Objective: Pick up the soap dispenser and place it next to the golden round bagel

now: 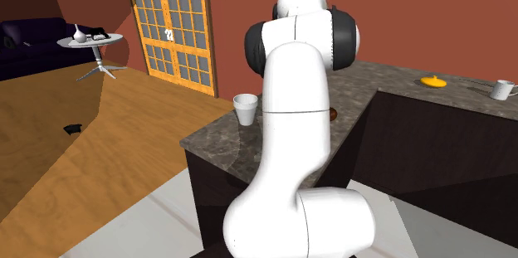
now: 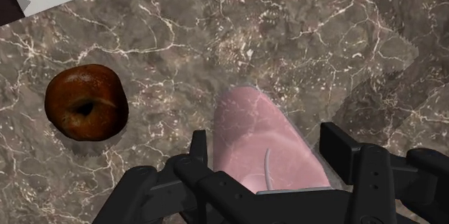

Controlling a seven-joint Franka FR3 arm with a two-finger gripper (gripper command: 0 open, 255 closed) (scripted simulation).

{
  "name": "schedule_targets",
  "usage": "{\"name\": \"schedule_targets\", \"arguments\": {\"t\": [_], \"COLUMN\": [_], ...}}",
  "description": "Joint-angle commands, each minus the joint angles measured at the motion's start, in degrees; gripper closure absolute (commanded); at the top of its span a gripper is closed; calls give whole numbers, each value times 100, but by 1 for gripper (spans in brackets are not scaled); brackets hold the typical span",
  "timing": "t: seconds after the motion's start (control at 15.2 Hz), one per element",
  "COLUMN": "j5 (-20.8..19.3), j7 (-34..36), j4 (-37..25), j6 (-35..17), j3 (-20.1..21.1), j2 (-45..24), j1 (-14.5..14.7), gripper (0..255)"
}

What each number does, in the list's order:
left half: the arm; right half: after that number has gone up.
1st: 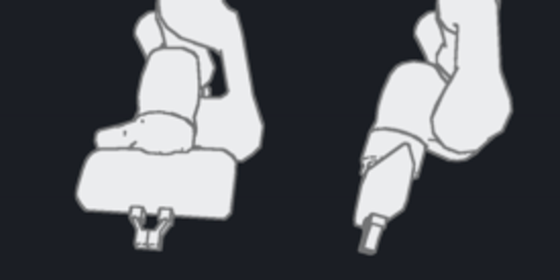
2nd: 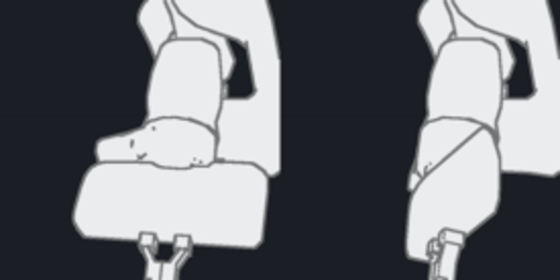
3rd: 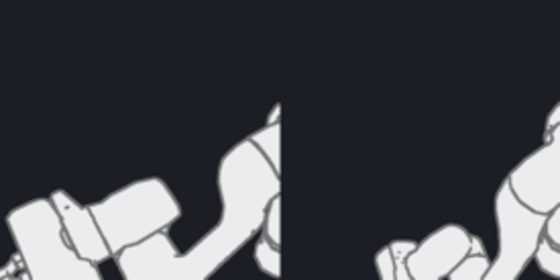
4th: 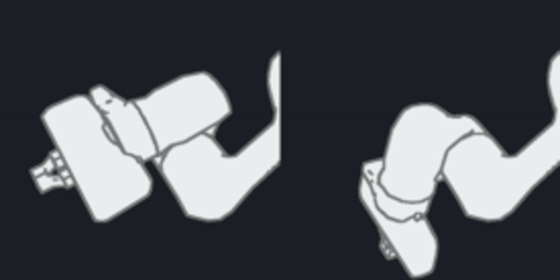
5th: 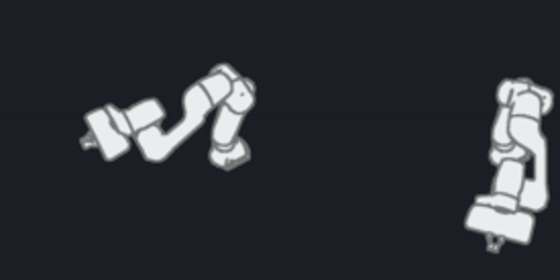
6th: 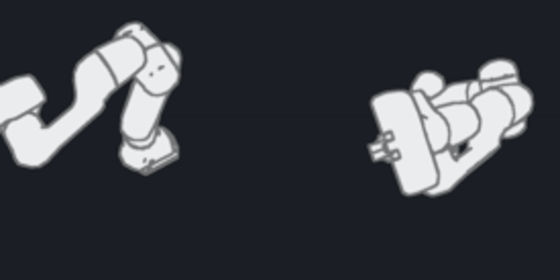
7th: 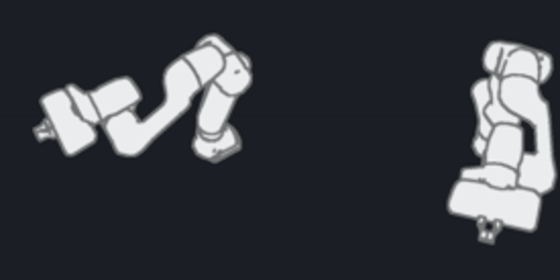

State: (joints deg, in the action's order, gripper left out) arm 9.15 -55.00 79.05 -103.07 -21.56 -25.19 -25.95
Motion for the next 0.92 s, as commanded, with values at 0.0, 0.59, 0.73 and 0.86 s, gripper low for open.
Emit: {"name": "schedule_targets", "arguments": {"t": [0.0,0.59,0.73,0.86], "j5": [10,66,83,103], "j7": [-12,-59,-71,-85], "j4": [133,679,781,875], "j6": [-153,-792,-928,-1061], "j3": [5,38,47,58], "j2": [-15,-118,-155,-196], "j1": [7,34,35,35], "gripper": [255,255,255,255]}}
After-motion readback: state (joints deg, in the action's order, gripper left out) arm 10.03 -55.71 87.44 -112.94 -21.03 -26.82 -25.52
